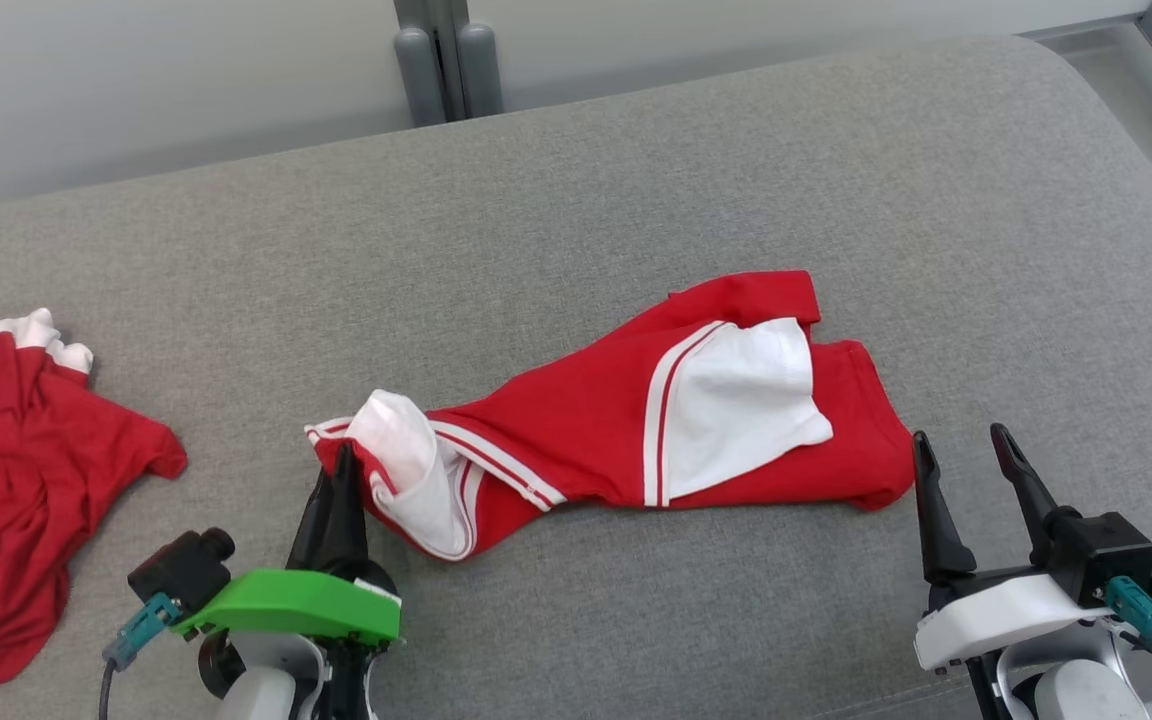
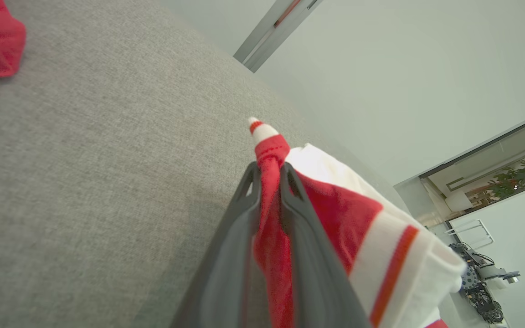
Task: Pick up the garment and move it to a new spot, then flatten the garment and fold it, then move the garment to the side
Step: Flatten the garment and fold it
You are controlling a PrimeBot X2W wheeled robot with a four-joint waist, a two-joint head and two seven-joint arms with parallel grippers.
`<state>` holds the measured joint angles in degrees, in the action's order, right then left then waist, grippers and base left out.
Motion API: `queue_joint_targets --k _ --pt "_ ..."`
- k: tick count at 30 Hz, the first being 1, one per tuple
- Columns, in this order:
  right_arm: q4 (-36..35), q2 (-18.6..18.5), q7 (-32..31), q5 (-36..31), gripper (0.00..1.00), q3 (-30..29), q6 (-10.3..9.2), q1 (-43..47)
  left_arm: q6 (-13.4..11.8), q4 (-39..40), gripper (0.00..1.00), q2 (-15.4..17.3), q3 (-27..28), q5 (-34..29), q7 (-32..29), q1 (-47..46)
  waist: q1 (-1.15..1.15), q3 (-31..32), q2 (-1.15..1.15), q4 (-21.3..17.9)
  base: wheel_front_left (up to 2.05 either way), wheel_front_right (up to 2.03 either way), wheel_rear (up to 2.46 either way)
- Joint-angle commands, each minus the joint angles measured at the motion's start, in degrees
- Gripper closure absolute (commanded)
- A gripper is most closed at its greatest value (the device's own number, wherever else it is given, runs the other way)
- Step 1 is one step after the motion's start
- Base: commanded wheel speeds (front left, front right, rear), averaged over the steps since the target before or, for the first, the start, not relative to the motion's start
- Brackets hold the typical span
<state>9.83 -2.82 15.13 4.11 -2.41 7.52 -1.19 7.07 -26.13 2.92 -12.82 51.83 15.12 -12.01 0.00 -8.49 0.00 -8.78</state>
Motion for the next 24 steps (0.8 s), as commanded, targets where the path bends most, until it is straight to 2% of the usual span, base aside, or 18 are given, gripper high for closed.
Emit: queue_joint_targets --k 1,3,7,11,14,16,19,24 --pt "0.03 -0.13 0.03 -0.24 0.0 0.18 -0.06 0.9 0.29 0.39 0.0 0.03 0.63 -2.04 0.03 1.27 0.0 1.6 0.0 1.63 0.0 0.0 0.0" --pt "0.06 -0.13 0.03 -0.44 0.0 0.35 -0.06 1.2 0.23 0.74 0.0 0.05 1.39 -3.59 0.02 3.04 0.0 2.09 0.0 2.02 0.0 0.0 0.0" --pt "0.03 -0.12 0.03 -0.82 0.0 0.15 -0.06 2.15 -1.62 3.86 0.0 0.05 4.17 -9.53 0.02 6.19 0.0 3.19 0.0 2.67 0.0 0.0 0.0" --pt "0.14 -0.12 0.03 -1.2 0.0 -0.05 -0.06 3.12 -4.38 8.22 0.0 0.04 6.26 -18.83 0.02 9.45 0.0 4.09 0.0 3.27 0.0 0.0 0.0" --pt "0.28 -0.13 0.03 -1.24 0.0 0.29 -0.06 3.09 -5.77 5.82 0.0 1.96 4.29 -23.32 -0.79 8.65 0.0 4.12 0.0 3.5 0.0 0.0 0.0" --pt "0.31 -0.11 0.03 -1.17 0.0 0.64 -0.06 2.73 -7.28 3.17 0.0 3.41 3.05 -25.57 -3.67 6.88 0.0 4.05 0.0 3.53 0.0 0.0 0.0" --pt "0.26 -0.13 0.03 -1.13 0.0 1.0 -0.06 1.99 -8.54 -0.11 0.0 4.91 2.85 -26.22 -7.14 4.24 0.0 3.6 0.0 3.43 0.0 0.0 0.0" --pt "0.23 -0.12 0.02 -0.98 0.0 1.45 -0.06 1.62 -8.18 -3.35 0.0 7.35 1.66 -27.88 -10.42 0.64 0.0 2.79 0.0 3.18 0.0 0.0 0.0"
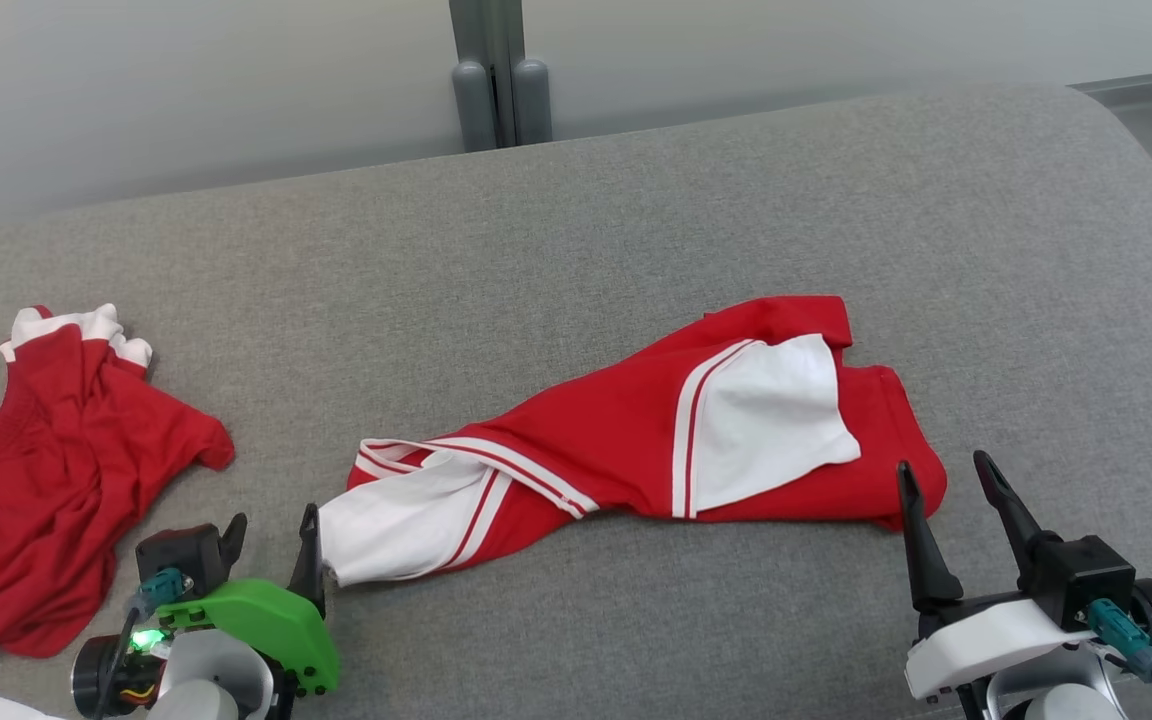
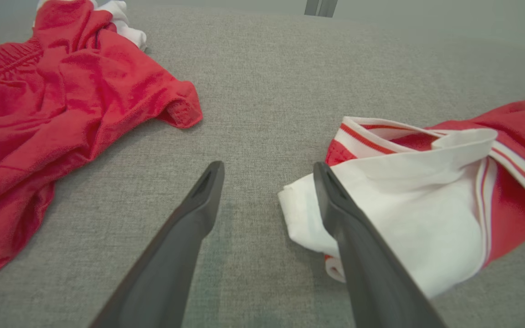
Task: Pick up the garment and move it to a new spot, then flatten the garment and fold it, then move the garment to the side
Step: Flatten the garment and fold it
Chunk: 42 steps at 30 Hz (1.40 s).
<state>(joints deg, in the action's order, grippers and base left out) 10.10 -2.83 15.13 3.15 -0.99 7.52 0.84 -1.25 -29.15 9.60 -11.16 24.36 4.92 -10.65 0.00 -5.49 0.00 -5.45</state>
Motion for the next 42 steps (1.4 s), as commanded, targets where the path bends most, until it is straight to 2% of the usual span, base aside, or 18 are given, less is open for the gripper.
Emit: queue_joint_targets --k 1,5,12,15,16,17,18,20,21,22,27,32,35,38,42 --pt "0.07 -0.11 0.02 -0.03 0.0 0.12 -0.06 -0.55 -0.16 -1.35 0.0 1.13 -0.4 -0.9 -1.37 -1.3 0.0 -0.42 0.0 -0.35 0.0 0.0 0.0" --pt "0.1 -0.1 0.02 0.12 0.0 -0.08 -0.06 -0.99 -1.16 -3.13 0.0 2.21 -2.0 -2.34 -4.93 -2.11 0.0 -1.02 0.0 -1.1 0.0 0.0 0.0" --pt "0.04 -0.11 0.02 0.59 0.0 -0.14 -0.06 -1.2 0.07 -2.14 0.0 1.38 -2.28 -0.76 -5.67 -1.72 0.0 -1.95 0.0 -1.5 0.0 0.0 0.0" --pt "0.12 -0.11 0.02 0.68 0.0 -0.12 -0.06 -1.34 -0.91 -2.33 0.0 1.65 -2.63 -1.36 -6.4 -1.91 0.0 -2.14 0.0 -1.63 0.0 0.0 0.0" --pt "0.13 -0.1 0.02 0.7 0.0 -0.11 -0.06 -1.41 -1.1 -2.36 0.24 1.7 -2.68 -1.43 -6.62 -1.82 0.0 -2.19 0.0 -1.69 0.0 0.0 0.0" --pt "0.13 -0.11 0.02 0.69 0.0 -0.14 -0.06 -1.46 -1.15 -2.45 0.4 1.65 -2.72 -1.22 -6.75 -1.61 0.0 -2.21 0.0 -1.74 0.0 0.0 0.0" --pt "0.12 -0.11 0.02 0.67 0.0 -0.18 -0.06 -1.56 -0.7 -2.38 0.53 1.48 -2.74 -0.68 -6.9 -1.42 0.0 -2.23 0.0 -1.81 0.0 0.0 0.0" --pt "0.1 -0.11 0.02 0.65 0.0 -0.32 -0.06 -1.73 -0.04 -2.21 0.68 1.25 -2.89 -0.12 -7.08 -1.11 0.0 -2.22 0.0 -1.89 0.0 0.0 0.0" --pt "0.08 -0.11 0.02 0.6 0.0 -0.39 -0.06 -1.77 0.27 -2.11 0.89 1.28 -2.99 0.04 -6.93 -1.06 0.0 -2.2 0.0 -1.89 0.0 0.0 0.0" --pt "0.06 -0.11 0.02 0.56 0.0 -0.43 -0.06 -1.75 0.49 -2.08 1.0 1.31 -3.0 0.2 -6.7 -1.1 0.0 -2.17 0.0 -1.87 0.0 0.0 0.0" --pt "0.23 -0.1 0.02 0.2 0.0 0.0 -0.06 -1.63 0.77 -1.37 1.0 1.55 -3.28 -0.19 -4.52 -1.41 0.0 -1.86 0.0 -1.89 0.0 0.0 0.0" --pt "1.28 -1.26 0.02 1.6 0.0 0.07 -0.06 -3.4 0.52 2.66 1.0 2.06 -3.52 -1.49 0.51 -0.55 0.0 -1.73 0.0 -1.45 0.0 0.0 0.0" --pt "5.39 -3.21 0.02 4.0 0.0 0.8 -0.06 -5.4 0.86 6.16 1.0 1.99 -3.54 -0.86 1.26 0.58 0.0 -1.76 0.0 -0.95 0.0 0.0 0.0" --pt "12.46 -6.49 -0.03 7.95 0.0 2.57 -0.06 -9.67 0.81 9.68 1.0 2.83 -4.03 -1.48 0.9 1.38 0.0 -2.23 0.0 -0.39 0.0 0.0 0.0" --pt "20.84 -10.79 -5.21 14.85 0.0 5.28 -0.06 -17.55 0.67 12.7 1.0 3.44 -4.62 -1.99 0.43 1.5 0.0 -3.49 0.0 0.27 0.0 0.0 0.0"
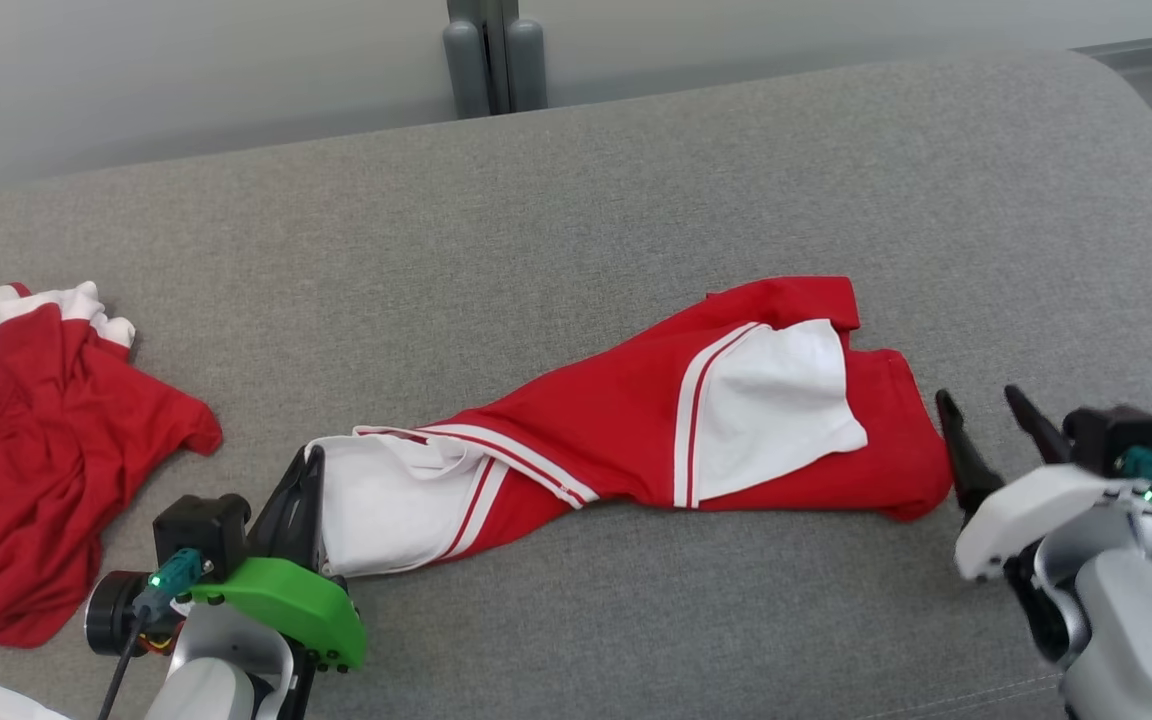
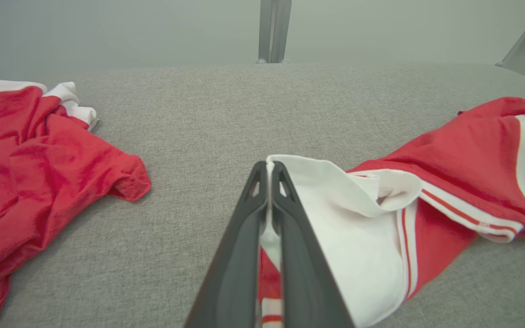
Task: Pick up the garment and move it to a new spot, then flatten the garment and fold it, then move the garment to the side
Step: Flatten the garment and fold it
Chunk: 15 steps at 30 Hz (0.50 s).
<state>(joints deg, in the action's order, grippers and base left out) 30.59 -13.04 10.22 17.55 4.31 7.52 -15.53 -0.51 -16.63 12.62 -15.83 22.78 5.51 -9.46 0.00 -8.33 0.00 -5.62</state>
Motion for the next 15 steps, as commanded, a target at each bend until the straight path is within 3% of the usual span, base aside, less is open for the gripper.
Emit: queue_joint_targets --k 1,10,15 --pt "2.09 -1.49 -1.81 2.12 0.0 0.26 -0.07 -2.94 -0.1 0.76 1.0 0.49 -0.08 -0.45 -0.24 0.18 0.0 -1.02 0.0 0.62 0.0 0.0 0.0" --pt "9.66 -7.85 -12.64 16.34 0.0 13.31 -0.05 -14.3 0.83 2.43 1.0 1.23 -1.95 -1.47 -0.75 -2.05 0.0 -4.23 0.0 2.63 0.0 0.0 0.0" --pt "11.94 -9.79 -13.84 21.06 0.0 19.02 -0.05 -16.84 0.91 1.95 1.0 1.28 -2.55 -1.64 -0.6 -2.51 0.0 -4.65 0.0 3.11 0.0 0.0 0.0"
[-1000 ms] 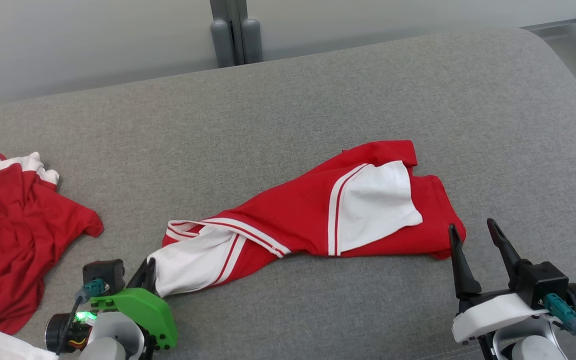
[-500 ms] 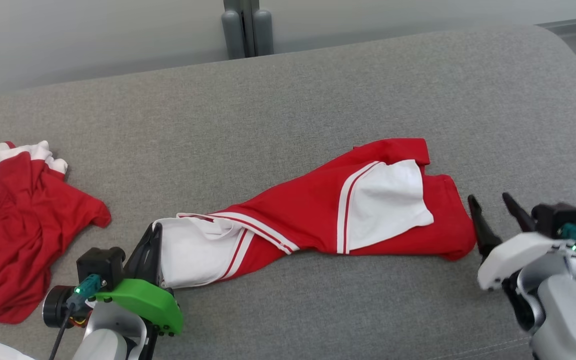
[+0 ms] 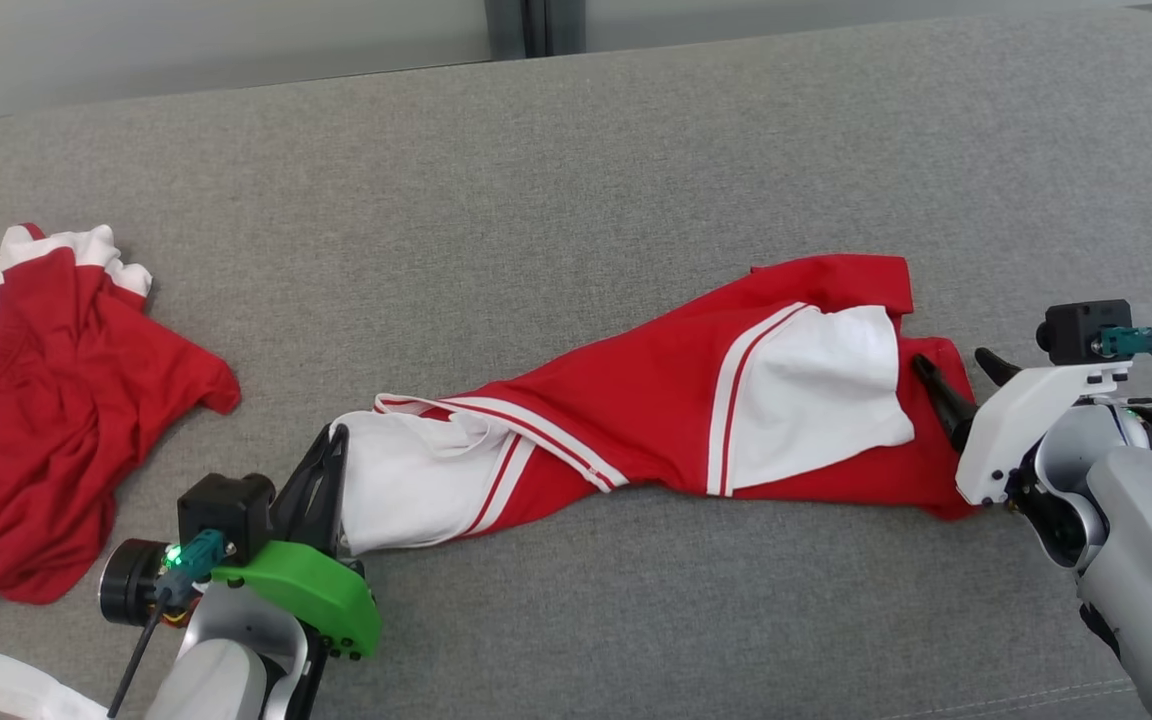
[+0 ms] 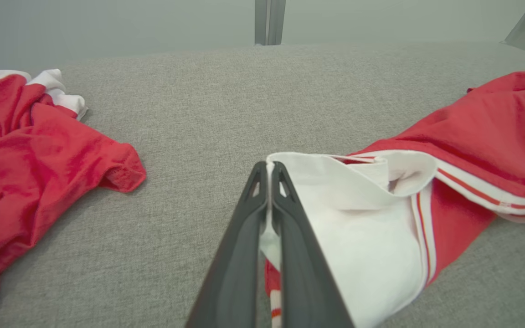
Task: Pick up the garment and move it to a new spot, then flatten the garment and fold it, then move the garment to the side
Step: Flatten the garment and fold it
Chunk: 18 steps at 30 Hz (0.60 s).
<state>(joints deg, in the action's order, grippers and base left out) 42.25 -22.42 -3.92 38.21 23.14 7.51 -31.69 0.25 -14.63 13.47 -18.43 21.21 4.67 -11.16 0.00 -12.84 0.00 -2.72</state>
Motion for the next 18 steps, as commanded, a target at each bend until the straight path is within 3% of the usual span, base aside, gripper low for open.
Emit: queue_joint_targets --k 1,2,4,6,7,8,9,18 --pt "0.66 -0.48 0.42 1.09 0.0 0.99 -0.04 -0.94 0.19 -0.16 1.0 0.41 -0.06 -0.05 0.26 -0.83 0.0 -0.14 0.0 0.26 0.0 0.0 0.0" --pt "1.15 -0.48 0.39 2.1 0.03 2.01 -0.04 -1.33 0.22 -0.28 1.0 0.41 -0.2 -0.03 0.3 -0.89 0.0 -0.13 0.0 0.33 0.0 0.0 0.0" --pt "1.93 -0.74 0.82 3.35 0.2 3.51 -0.04 -2.22 0.28 -0.6 1.0 0.42 -0.37 0.1 0.3 -1.19 0.0 -0.13 0.0 0.43 0.0 0.0 0.0" --pt "2.77 -1.01 1.26 4.52 0.57 5.18 -0.04 -2.92 0.49 -1.02 1.0 0.52 -0.47 0.26 0.41 -1.46 0.0 -0.12 0.0 0.5 0.0 0.0 0.0" --pt "3.13 -1.05 1.52 4.97 0.64 5.78 -0.04 -3.16 0.53 -1.16 1.0 0.55 -0.51 0.32 0.4 -1.51 0.0 -0.11 0.0 0.5 0.0 0.0 0.0" --pt "3.47 -1.05 1.54 5.58 0.91 6.82 -0.04 -3.57 0.54 -1.29 1.0 0.61 -0.57 0.34 0.49 -1.56 0.0 -0.13 0.0 0.49 0.0 0.0 0.0" --pt "3.67 -1.13 1.73 6.01 1.0 7.52 -0.04 -3.91 0.56 -1.39 1.0 0.63 -0.6 0.32 0.52 -1.57 0.0 -0.14 0.0 0.49 0.0 0.0 0.0" --pt "2.58 -4.66 7.46 9.61 1.0 14.02 -0.04 -5.37 1.39 -0.03 1.0 1.21 -0.53 1.55 1.13 -1.45 0.0 1.6 0.0 0.14 0.0 0.0 0.0"
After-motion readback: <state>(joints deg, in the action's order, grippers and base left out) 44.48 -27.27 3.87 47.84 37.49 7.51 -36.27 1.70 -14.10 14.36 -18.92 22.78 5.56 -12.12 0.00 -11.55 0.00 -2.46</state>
